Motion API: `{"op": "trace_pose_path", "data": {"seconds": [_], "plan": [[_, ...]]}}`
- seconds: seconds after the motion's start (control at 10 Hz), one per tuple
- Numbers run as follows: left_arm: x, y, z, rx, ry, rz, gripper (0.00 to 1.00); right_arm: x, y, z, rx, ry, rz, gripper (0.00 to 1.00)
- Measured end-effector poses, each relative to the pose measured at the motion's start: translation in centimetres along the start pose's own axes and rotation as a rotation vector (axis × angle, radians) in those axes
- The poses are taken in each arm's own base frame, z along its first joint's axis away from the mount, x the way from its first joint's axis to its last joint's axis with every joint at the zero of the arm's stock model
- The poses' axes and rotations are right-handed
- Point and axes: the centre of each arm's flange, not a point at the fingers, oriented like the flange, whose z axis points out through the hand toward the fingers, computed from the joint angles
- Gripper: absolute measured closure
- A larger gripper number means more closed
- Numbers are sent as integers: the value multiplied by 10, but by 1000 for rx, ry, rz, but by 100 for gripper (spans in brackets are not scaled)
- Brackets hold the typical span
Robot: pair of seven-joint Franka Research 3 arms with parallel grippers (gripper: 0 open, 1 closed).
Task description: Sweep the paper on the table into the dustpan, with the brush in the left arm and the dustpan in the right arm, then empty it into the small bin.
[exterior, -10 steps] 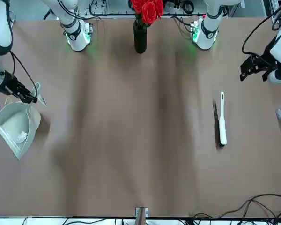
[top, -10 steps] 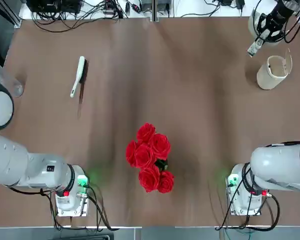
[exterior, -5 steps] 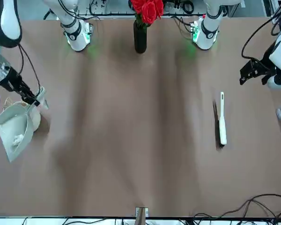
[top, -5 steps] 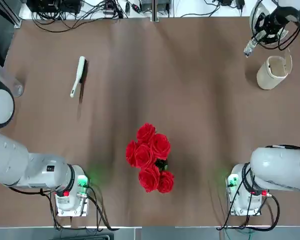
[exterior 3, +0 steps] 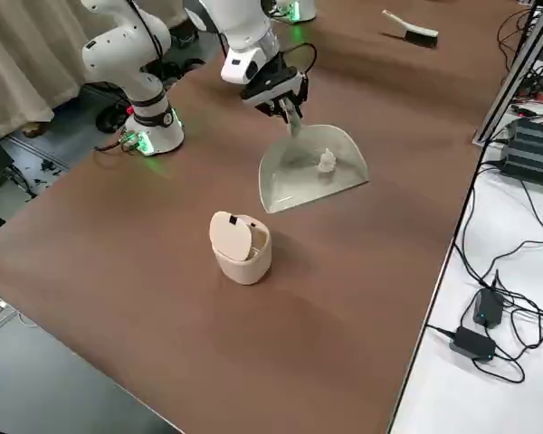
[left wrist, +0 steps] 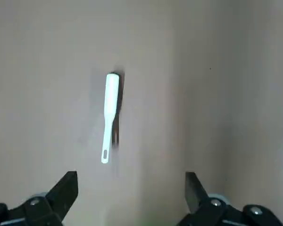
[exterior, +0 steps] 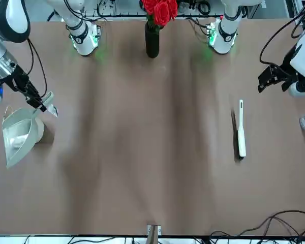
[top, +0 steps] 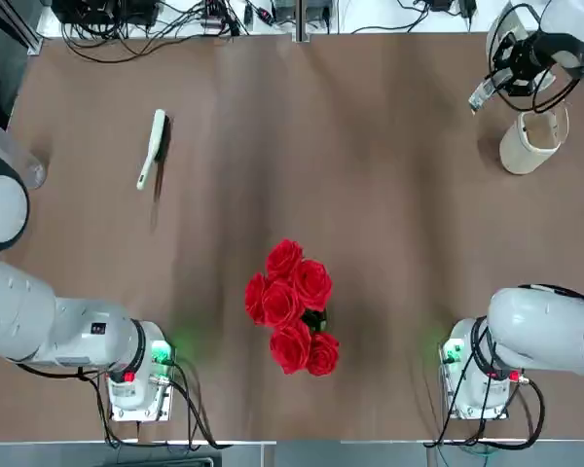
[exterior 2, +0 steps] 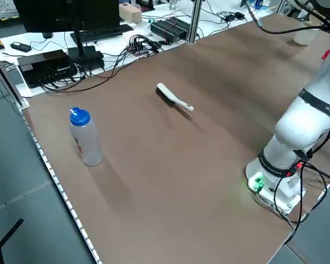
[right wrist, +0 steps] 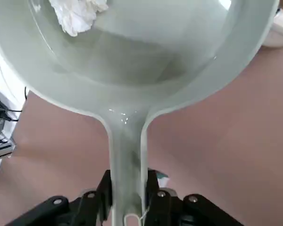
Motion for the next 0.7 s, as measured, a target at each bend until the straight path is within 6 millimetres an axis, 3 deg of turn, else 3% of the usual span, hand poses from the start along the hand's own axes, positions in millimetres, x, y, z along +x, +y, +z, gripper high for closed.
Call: {"op": "trace_pose_path", "data": {"seconds": [0.4, 0.7], "plan": [[1, 2, 3, 0, -6, 3, 0, -17, 27, 5, 64, -52, 107, 67], [2, 4, 6, 1, -11, 7, 0, -6, 53, -6, 91, -46, 170, 67]]}}
